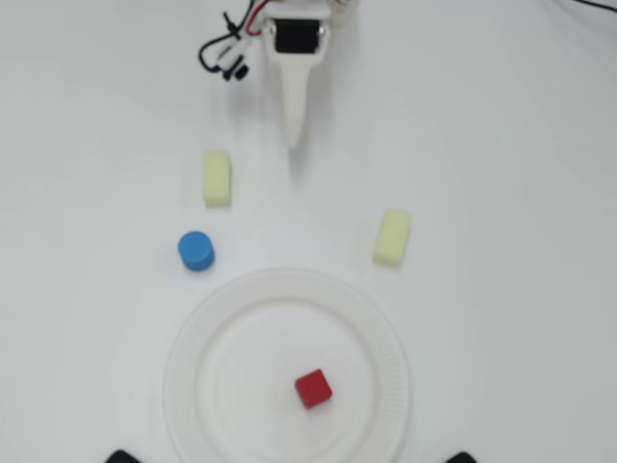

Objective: Grasp a red block and put it in the dish.

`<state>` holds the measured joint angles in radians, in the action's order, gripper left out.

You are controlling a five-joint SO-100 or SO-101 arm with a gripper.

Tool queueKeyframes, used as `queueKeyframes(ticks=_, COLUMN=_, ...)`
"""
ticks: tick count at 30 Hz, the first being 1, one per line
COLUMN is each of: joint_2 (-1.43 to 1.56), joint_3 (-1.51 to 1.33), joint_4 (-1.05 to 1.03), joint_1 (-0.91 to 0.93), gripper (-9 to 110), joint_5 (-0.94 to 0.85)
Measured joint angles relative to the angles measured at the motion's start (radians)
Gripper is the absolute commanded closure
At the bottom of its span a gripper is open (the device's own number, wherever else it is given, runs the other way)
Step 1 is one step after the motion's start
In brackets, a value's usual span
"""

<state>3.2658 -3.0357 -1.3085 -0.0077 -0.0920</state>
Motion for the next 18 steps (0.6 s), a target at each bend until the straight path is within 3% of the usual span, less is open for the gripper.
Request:
queueKeyframes(ticks=4, joint_2=0.0, joint_3=-0.003, joint_4=-0.029, joint_1=-0.005, gripper=76, joint_5=0.1)
queueKeyframes(ticks=12, joint_2=0.0, joint_3=-0.028, joint_4=-0.028, joint_1=-0.006, gripper=101, joint_5=0.026)
queueKeyframes(ticks=18, joint_2=0.0, joint_3=-0.028, joint_4=-0.028, joint_1=-0.057, gripper=101, joint_5=-0.04)
